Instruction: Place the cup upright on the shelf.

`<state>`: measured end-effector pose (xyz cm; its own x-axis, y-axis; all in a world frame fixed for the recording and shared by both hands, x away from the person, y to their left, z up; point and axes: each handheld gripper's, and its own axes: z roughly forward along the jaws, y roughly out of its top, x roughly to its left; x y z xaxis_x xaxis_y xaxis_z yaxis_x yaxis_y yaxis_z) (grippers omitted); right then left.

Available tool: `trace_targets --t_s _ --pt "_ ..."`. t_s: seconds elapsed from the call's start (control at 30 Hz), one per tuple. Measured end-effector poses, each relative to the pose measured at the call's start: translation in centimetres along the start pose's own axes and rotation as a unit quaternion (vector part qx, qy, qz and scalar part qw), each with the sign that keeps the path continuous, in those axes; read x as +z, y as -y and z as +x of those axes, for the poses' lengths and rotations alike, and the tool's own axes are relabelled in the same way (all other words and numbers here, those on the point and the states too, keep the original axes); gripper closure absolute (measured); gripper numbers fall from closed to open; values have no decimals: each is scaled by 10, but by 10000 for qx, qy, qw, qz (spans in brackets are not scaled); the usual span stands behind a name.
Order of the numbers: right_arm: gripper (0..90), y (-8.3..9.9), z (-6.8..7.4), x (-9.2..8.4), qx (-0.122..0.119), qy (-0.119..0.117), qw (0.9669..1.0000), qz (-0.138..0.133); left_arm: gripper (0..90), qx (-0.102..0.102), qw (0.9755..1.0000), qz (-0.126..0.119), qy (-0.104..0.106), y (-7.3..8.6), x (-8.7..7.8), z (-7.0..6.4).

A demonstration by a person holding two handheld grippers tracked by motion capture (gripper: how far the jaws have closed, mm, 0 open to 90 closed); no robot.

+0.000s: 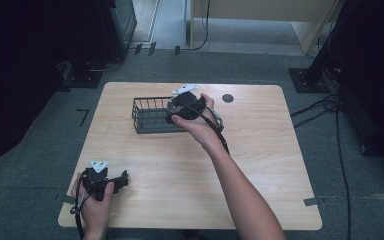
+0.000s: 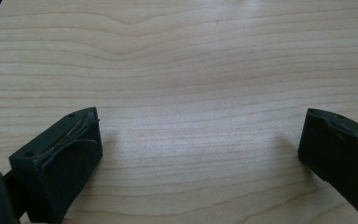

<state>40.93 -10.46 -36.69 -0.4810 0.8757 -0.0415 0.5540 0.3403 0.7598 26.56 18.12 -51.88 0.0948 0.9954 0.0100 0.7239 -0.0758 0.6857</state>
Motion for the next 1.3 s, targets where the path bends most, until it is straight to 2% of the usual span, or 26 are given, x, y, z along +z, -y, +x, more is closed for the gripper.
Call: trace_targets --t_s 0.4,0.63,0.83,1.03,1.3 --pt "155 -19 -6 17 20 141 9999 14 0 -1 10000 0 2 0 0 0" --pt "156 -29 -9 27 123 194 9997 -13 0 1 10000 0 1 0 0 0" --pt "156 -35 -14 36 140 325 9994 -30 0 0 10000 0 1 0 0 0" --pt "156 -36 -18 47 161 431 9989 -21 0 -2 10000 1 3 0 0 0" --pt "156 -31 -24 58 193 456 9988 51 0 2 10000 3 4 0 0 0"
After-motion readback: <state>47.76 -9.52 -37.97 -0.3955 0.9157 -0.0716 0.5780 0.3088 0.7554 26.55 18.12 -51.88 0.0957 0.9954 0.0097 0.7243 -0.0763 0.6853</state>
